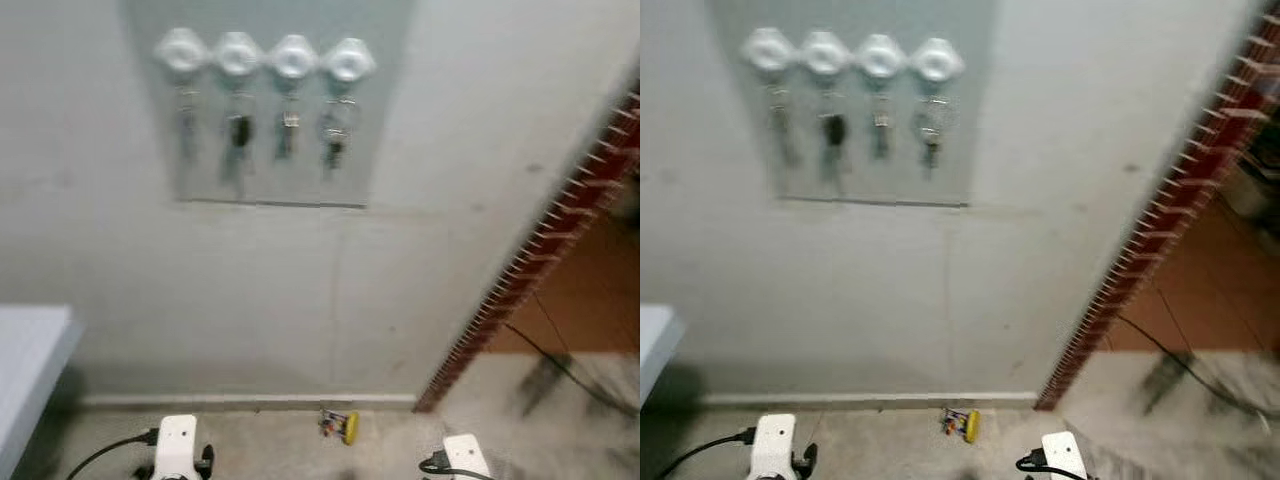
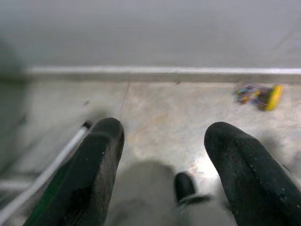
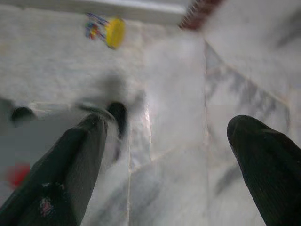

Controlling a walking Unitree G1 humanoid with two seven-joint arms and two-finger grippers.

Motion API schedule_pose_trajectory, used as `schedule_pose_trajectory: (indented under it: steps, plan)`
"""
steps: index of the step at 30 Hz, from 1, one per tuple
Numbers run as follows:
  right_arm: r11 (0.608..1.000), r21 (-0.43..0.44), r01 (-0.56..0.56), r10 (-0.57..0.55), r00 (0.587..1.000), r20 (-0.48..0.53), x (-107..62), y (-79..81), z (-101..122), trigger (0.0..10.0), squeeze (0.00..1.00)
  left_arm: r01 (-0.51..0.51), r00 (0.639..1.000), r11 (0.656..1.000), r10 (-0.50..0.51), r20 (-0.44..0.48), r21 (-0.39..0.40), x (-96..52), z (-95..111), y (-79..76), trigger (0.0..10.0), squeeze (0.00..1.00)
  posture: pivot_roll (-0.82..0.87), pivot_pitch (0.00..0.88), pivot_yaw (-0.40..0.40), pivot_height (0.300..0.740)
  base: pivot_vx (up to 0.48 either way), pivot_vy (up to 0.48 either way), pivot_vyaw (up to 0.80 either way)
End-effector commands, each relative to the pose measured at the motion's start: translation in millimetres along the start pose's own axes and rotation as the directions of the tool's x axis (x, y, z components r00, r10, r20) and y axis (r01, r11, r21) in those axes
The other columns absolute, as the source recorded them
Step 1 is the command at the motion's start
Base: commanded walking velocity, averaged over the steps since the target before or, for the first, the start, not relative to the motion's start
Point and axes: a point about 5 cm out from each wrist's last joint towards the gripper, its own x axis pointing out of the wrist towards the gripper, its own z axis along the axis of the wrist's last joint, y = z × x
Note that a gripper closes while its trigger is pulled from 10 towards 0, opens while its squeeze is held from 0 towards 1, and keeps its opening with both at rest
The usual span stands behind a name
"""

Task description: Hang keys on a hook

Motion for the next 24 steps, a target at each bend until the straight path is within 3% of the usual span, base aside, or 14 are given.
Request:
schedule_pose_trajectory:
  steps: [1, 18, 24]
  plan:
    - [1.0, 0.017, 0.008, -0.009, 1.0, 0.021, 1.2, 1.1, 5.7, 10.0, 0.0, 0.017, 1.0, 1.0, -0.016, -0.024, 0.027, -2.2, -7.1, -2.5, 10.0, 0.0, -0.1, 0.021, 0.006, 0.74, 0.0, 0.0, -0.46]
    - [0.997, 0.079, 0.025, -0.026, 0.999, 0.021, -0.2, 1.4, 0.4, 10.0, 0.0, 0.027, 0.999, 0.999, -0.027, -0.018, 0.017, -1.1, -4.3, -5.4, 10.0, 0.0, -0.11, 0.045, 0.017, 0.74, 0.0, 0.0, 0.0]
    - [0.996, 0.083, 0.019, -0.021, 1.0, 0.024, 0.1, 3.0, 1.2, 10.0, 0.0, 0.023, 1.0, 1.0, -0.023, -0.02, 0.009, -1.3, -5.0, -4.8, 10.0, 0.0, -0.1, 0.046, 0.014, 0.74, 0.0, -0.357, 0.0]
